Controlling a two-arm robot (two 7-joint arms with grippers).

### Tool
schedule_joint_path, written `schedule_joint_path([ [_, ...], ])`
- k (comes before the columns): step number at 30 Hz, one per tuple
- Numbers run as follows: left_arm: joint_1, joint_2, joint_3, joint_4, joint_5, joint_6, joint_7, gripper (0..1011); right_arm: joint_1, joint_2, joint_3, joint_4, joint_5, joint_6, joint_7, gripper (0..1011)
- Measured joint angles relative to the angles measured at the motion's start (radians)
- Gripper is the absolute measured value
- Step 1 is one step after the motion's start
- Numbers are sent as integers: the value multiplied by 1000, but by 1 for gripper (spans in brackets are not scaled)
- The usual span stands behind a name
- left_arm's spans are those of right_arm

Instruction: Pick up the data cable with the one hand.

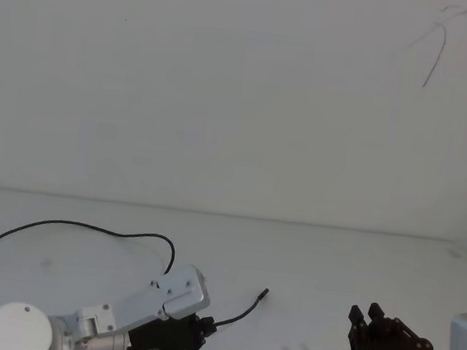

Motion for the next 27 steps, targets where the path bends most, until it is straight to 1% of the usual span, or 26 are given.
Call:
schedule_joint_path([
  [7, 1, 4, -15, -6, -14, -12, -13, 47, 0, 0, 0, 0, 0, 0, 0, 251],
  [13, 4, 10, -43, -17, -49, -33, -39, 47, 0, 0, 0, 0, 0, 0, 0, 251],
  [14, 5, 11, -51, -19, -63, -41, -49, 47, 0, 0, 0, 0, 0, 0, 0, 251],
  [17, 6, 14, -65, -23, -84, -52, -64, 47, 0, 0, 0, 0, 0, 0, 0, 251],
  [18, 6, 15, -73, -25, -102, -61, -78, 48, 0, 0, 0, 0, 0, 0, 0, 251],
  [20, 6, 17, -83, -26, -119, -70, -93, 47, 0, 0, 0, 0, 0, 0, 0, 251],
  [23, 6, 24, -105, -27, -171, -92, -138, 47, 0, 0, 0, 0, 0, 0, 0, 251],
  [26, 5, 30, -117, -27, -207, -104, -169, 48, 0, 0, 0, 0, 0, 0, 0, 251],
  [27, 5, 34, -126, -27, -226, -109, -192, 47, 0, 0, 0, 0, 0, 0, 0, 251],
])
